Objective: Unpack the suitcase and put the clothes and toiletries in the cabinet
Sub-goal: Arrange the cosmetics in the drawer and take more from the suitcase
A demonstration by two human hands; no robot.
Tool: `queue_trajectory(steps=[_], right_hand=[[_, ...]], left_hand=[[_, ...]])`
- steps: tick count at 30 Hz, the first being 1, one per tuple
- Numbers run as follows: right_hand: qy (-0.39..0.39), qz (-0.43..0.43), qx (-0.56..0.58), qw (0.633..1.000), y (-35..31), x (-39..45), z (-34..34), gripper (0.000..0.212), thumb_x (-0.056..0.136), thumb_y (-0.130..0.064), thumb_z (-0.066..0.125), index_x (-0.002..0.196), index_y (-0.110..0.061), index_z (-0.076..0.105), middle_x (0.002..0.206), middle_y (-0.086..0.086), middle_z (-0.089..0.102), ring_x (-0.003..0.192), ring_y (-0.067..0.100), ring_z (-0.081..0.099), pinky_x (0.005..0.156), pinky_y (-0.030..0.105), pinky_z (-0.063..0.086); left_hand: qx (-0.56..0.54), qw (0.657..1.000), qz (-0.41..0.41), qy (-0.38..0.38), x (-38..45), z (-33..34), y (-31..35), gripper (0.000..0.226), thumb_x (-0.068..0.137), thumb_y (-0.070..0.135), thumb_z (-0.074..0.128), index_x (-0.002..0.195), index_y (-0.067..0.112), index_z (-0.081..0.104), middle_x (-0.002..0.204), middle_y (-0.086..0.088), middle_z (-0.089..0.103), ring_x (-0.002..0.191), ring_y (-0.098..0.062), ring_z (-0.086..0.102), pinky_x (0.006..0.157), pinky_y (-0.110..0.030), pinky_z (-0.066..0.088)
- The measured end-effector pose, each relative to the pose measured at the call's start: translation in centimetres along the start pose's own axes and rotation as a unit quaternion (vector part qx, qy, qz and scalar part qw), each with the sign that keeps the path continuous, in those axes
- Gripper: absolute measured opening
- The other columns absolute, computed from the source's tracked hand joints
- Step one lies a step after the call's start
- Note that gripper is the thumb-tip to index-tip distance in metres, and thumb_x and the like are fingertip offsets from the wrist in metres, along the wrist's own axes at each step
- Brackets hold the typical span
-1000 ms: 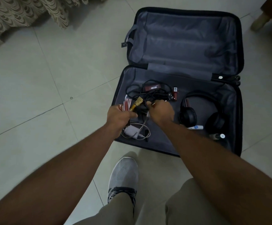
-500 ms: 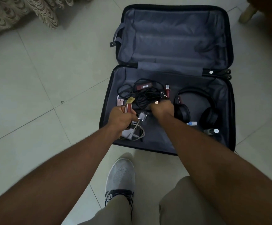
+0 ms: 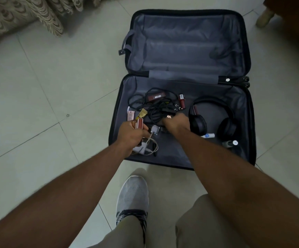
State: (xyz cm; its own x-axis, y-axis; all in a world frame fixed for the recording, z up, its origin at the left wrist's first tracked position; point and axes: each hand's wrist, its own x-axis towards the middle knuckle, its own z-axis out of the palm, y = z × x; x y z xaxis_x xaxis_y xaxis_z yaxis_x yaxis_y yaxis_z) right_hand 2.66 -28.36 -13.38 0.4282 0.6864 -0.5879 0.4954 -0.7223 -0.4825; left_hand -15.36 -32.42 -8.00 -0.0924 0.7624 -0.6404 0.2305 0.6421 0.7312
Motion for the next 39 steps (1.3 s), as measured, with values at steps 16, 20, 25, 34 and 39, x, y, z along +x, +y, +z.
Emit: queue_trajectory(steps=[16,20,25,34,39], right_hand=[[-0.246,-0.021,0.378,0.892,-4.1,-3.2,0.9,0.008,0.086,-0.012,0.057,0.082,-0.009,0.062,0.07,0.01,0.068,0.055,0.025,0.065,0.051,0.026,0.044],[-0.185,-0.091,0.184,0.961,-5.7,-3.4,3.7,0.015,0.071,-0.014,0.082,0.075,-0.004,0.071,0.058,0.006,0.066,0.046,0.02,0.059,0.045,0.028,0.046],[-0.015,-0.17,-0.125,0.977,-6.5,-4.3,6.5,0.03,0.065,-0.037,0.083,0.088,-0.02,0.075,0.085,0.002,0.073,0.077,0.022,0.069,0.062,0.026,0.049],[-0.021,-0.144,-0.164,0.976,-5.5,-3.9,5.4,0.035,0.071,-0.034,0.084,0.097,-0.013,0.073,0.099,0.006,0.073,0.092,0.027,0.073,0.07,0.031,0.056],[-0.171,-0.023,0.155,0.973,-4.8,-4.1,2.6,0.023,0.067,-0.012,0.094,0.067,-0.011,0.07,0.058,0.007,0.063,0.046,0.017,0.055,0.04,0.022,0.04]], left_hand=[[-0.043,0.989,-0.004,0.143,0.2,-2.6,-0.5,0.01,0.07,-0.001,0.076,0.079,0.003,0.072,0.066,-0.012,0.069,0.051,-0.022,0.063,0.057,-0.034,0.057],[-0.045,0.984,0.004,0.171,-0.2,-3.8,-0.2,0.011,0.076,0.003,0.077,0.071,0.01,0.07,0.061,-0.012,0.068,0.052,-0.021,0.065,0.054,-0.034,0.057],[-0.049,0.985,-0.003,0.166,-0.4,-4.7,-0.2,0.012,0.076,0.0,0.077,0.077,0.01,0.07,0.07,-0.018,0.073,0.056,-0.023,0.067,0.052,-0.031,0.056],[-0.038,0.988,-0.002,0.152,-0.1,-4.7,-0.2,0.012,0.077,0.0,0.077,0.078,0.01,0.072,0.073,-0.019,0.074,0.053,-0.021,0.066,0.043,-0.022,0.048],[-0.046,0.988,-0.018,0.148,0.0,-4.2,0.3,0.012,0.076,-0.001,0.077,0.08,0.01,0.073,0.07,-0.014,0.072,0.05,-0.017,0.063,0.045,-0.022,0.048]])
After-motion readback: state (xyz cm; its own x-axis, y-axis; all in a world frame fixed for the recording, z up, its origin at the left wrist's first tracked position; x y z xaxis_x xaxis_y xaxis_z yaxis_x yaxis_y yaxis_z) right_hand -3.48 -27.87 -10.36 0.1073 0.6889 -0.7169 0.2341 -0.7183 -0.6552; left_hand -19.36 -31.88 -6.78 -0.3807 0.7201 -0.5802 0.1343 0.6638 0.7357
